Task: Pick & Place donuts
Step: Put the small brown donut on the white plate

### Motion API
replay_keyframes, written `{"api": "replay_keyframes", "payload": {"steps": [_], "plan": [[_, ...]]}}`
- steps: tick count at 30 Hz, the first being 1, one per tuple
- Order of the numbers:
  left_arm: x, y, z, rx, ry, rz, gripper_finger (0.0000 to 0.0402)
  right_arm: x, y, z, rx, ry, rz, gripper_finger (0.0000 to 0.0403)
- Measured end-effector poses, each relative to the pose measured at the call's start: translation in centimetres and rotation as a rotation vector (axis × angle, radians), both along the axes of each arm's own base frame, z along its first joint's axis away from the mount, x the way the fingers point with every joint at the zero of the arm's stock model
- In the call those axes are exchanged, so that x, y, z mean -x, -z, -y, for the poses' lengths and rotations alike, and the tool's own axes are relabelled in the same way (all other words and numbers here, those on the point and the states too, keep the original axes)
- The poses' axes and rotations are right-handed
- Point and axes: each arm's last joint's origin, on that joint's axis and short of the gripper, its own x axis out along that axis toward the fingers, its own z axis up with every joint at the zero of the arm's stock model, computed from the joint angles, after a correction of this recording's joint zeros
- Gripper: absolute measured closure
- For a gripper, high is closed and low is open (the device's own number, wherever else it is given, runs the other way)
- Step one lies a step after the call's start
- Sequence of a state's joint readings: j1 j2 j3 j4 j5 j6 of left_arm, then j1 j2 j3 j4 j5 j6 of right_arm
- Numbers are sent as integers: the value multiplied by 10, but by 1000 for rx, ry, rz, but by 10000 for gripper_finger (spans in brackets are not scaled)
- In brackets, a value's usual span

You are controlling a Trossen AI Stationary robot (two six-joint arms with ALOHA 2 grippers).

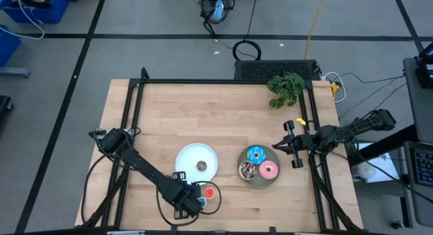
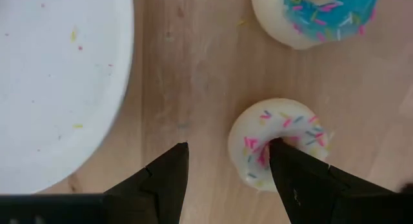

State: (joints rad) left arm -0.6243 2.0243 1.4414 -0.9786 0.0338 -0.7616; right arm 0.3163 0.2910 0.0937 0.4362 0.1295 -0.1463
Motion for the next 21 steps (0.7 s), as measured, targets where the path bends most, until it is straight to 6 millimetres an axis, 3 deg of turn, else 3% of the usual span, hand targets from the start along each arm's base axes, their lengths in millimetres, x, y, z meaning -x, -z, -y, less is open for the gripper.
{"api": "replay_keyframes", "payload": {"steps": [6,18,21], "plan": [[-1,0,4,19,3,28,183,0,0,0,0,0,0,403],[-7,23,8,27,23,-19,184,0,1,0,2,0,-5,403],[-7,21,8,32,28,-14,201,-1,1,0,2,1,-7,403]]}}
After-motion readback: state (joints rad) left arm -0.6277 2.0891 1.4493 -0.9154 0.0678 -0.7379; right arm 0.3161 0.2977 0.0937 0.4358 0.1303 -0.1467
